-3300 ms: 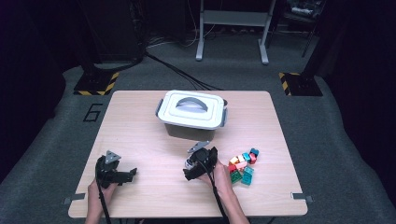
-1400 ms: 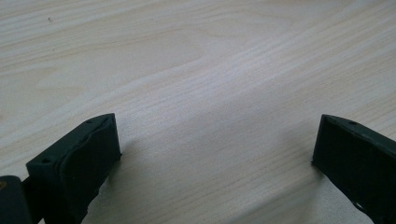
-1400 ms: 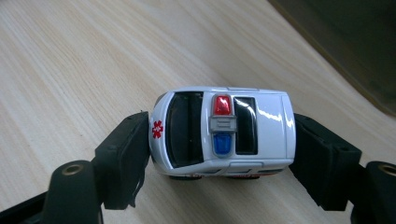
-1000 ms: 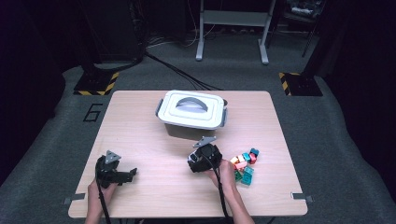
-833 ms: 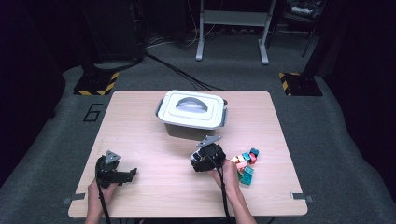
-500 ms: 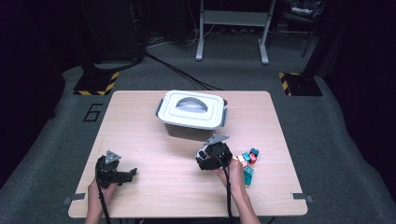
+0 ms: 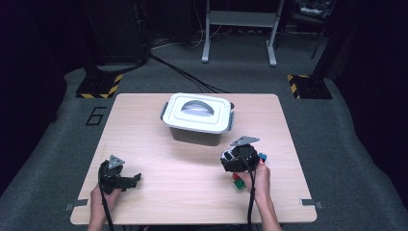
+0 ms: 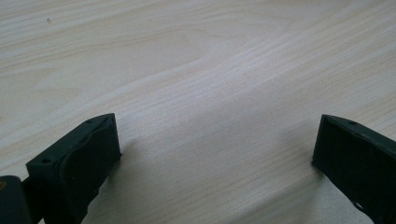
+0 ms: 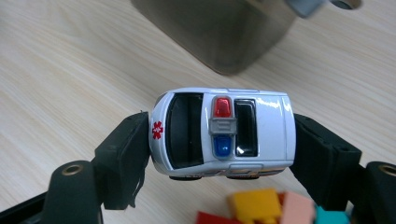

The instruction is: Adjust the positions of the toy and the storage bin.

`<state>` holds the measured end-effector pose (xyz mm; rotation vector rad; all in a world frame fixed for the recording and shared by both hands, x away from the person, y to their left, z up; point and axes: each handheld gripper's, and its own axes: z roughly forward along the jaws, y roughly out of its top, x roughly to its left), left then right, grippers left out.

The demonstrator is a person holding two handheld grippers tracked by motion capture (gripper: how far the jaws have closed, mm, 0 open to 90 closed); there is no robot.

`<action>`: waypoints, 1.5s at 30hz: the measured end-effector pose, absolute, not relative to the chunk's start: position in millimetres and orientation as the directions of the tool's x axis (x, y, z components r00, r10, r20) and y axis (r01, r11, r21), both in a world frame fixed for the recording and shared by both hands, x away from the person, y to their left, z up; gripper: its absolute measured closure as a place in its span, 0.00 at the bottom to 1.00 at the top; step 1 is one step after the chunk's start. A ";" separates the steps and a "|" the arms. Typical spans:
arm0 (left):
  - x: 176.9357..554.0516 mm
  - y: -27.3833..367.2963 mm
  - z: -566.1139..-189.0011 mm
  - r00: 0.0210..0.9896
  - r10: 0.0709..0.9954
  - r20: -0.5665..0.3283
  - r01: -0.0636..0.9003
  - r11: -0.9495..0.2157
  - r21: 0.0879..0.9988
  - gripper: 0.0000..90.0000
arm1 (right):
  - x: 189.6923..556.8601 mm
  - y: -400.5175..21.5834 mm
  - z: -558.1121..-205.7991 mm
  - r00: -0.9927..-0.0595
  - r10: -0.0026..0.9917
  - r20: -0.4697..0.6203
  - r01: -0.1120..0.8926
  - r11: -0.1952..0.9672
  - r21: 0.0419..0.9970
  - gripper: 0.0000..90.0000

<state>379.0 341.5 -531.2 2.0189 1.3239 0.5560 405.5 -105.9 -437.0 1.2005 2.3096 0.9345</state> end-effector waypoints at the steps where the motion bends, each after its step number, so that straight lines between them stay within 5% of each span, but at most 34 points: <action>1: 379.0 341.5 -531.2 0.400 0.917 -0.002 0.640 -0.277 0.717 0.01 | 404.9 -111.2 -436.4 -0.559 0.829 -0.024 0.582 0.413 0.701 0.27; 17: 379.0 341.6 -531.3 0.400 0.917 0.001 0.637 -0.279 0.719 0.01 | 395.9 -195.4 -438.3 -0.367 0.930 -0.029 0.685 0.291 0.668 0.27; 28: 378.7 341.4 -531.4 0.399 0.917 0.001 0.636 -0.278 0.720 0.01 | 397.9 -236.1 -477.2 -0.255 0.967 0.006 0.784 0.202 0.587 0.27; 45: 378.7 341.4 -531.3 0.399 0.917 0.001 0.637 -0.278 0.719 0.01 | 396.5 -245.8 -502.2 -0.240 0.971 -0.021 0.807 0.212 0.551 0.27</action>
